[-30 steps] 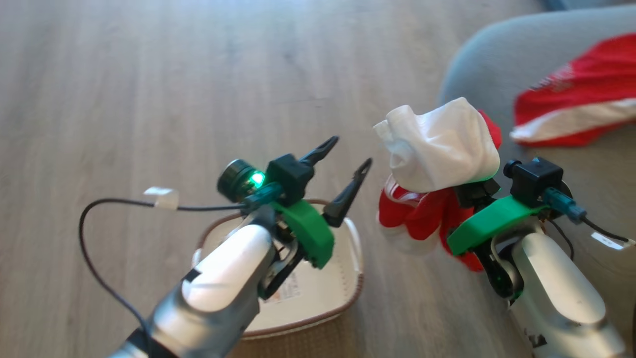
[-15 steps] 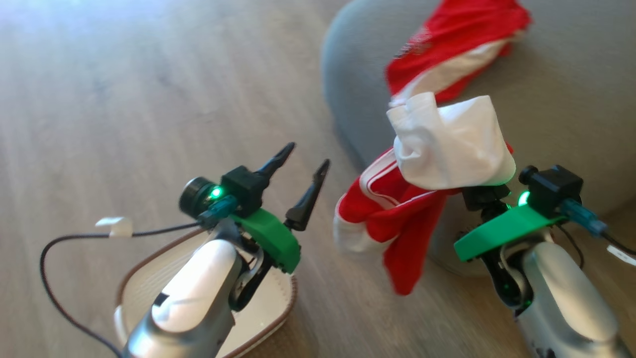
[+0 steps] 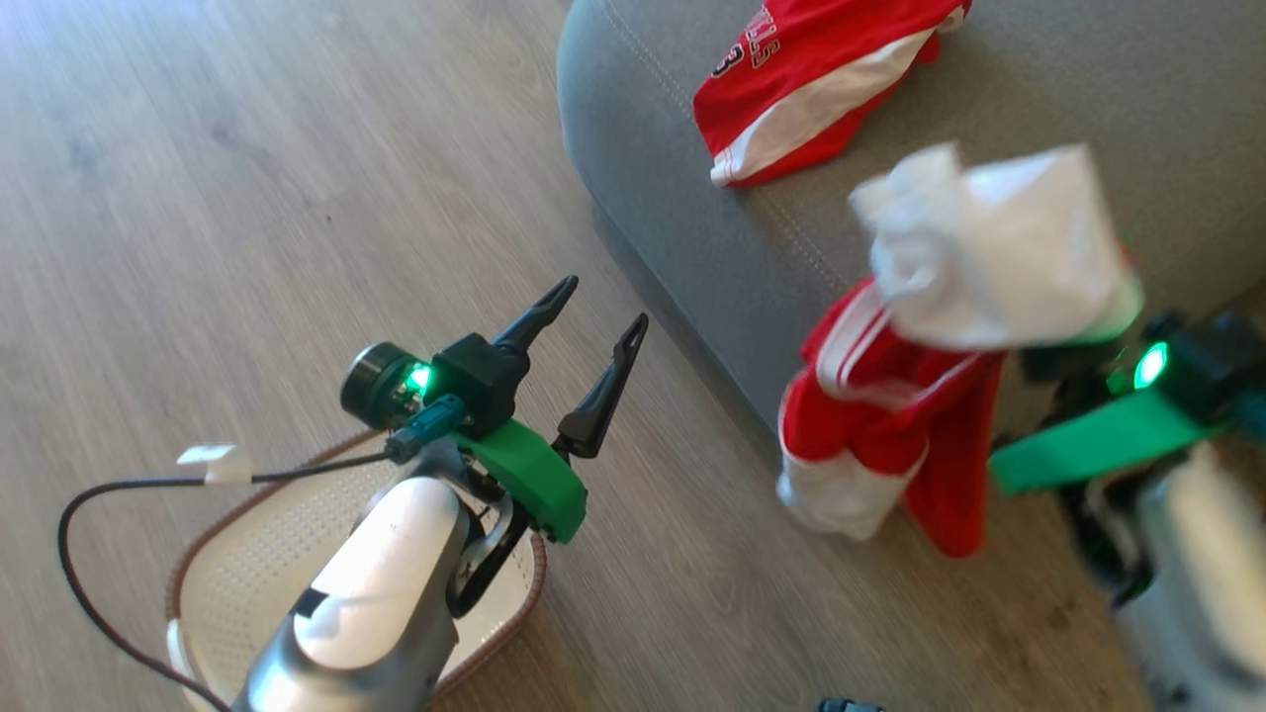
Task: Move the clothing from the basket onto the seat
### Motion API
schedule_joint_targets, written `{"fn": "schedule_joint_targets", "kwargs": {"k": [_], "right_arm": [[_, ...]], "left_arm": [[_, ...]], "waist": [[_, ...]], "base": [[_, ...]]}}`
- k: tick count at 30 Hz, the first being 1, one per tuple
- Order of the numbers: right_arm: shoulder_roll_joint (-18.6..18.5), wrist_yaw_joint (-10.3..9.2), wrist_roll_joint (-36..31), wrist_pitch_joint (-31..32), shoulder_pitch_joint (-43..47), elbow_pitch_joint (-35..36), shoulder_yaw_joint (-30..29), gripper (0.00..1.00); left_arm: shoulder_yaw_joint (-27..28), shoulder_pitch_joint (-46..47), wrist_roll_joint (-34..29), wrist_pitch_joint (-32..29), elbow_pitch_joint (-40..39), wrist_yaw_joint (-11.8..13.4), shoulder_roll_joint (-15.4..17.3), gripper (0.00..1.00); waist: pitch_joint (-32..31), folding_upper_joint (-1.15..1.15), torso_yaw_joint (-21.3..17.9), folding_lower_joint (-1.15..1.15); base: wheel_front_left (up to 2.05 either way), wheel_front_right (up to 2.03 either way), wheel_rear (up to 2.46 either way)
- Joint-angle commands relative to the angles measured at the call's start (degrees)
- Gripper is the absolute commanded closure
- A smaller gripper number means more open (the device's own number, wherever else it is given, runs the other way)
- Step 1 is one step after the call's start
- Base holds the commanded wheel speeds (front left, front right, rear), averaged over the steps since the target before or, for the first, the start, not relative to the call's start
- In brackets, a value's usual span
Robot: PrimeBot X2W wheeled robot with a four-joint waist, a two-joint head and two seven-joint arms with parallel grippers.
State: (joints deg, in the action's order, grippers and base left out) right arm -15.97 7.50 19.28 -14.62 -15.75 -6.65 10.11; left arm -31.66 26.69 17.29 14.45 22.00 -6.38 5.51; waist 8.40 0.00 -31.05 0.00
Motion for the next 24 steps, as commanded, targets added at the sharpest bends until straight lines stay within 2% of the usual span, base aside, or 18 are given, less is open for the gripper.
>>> {"fn": "schedule_joint_targets", "kwargs": {"k": [1,5,10,16,19,22,24], "right_arm": [[-2.0,-0.01,-0.5,-0.4,-4.5,2.4,0.1,1.00],[-8.2,-0.01,-1.8,-0.4,-13.6,0.9,0.4,1.00],[-16.3,-0.01,-3.3,-0.3,-26.0,-4.5,1.0,1.00],[-22.9,-0.01,-5.4,0.8,-39.7,-12.1,1.2,1.00],[-27.0,-0.01,-8.5,2.2,-45.6,-16.9,1.1,1.00],[-29.8,-0.01,-9.7,3.6,-50.5,-23.0,-2.8,1.00],[-30.3,-0.01,-9.8,4.2,-53.0,-27.4,-6.7,1.00]], "left_arm": [[2.2,1.2,-0.6,0.5,-2.2,-0.1,0.7,0.00],[2.4,1.7,-1.9,0.5,-2.8,-0.4,1.5,0.00],[1.2,3.0,-3.1,0.5,-2.9,-0.7,2.5,0.00],[-1.9,5.9,-3.7,0.3,-2.8,-0.9,3.6,0.00],[-3.4,7.5,-3.7,-0.4,-3.0,-1.0,3.9,0.00],[-5.3,9.1,-3.9,-0.8,-3.5,-1.0,3.9,0.00],[-6.6,9.7,-4.0,-1.0,-3.6,-1.1,4.3,0.00]], "waist": [[1.0,0.00,-0.2,0.00],[4.3,0.00,-0.4,0.00],[9.6,0.00,0.8,0.00],[15.7,0.00,3.4,0.00],[19.0,0.00,5.0,0.00],[21.9,0.00,7.4,0.00],[23.7,0.00,8.9,0.00]], "base": [[0.00,0.00,0.00],[0.00,0.00,0.00],[0.00,0.00,0.00],[0.00,0.00,0.00],[0.00,0.00,0.00],[0.00,0.00,0.00],[0.00,0.00,0.00]]}}
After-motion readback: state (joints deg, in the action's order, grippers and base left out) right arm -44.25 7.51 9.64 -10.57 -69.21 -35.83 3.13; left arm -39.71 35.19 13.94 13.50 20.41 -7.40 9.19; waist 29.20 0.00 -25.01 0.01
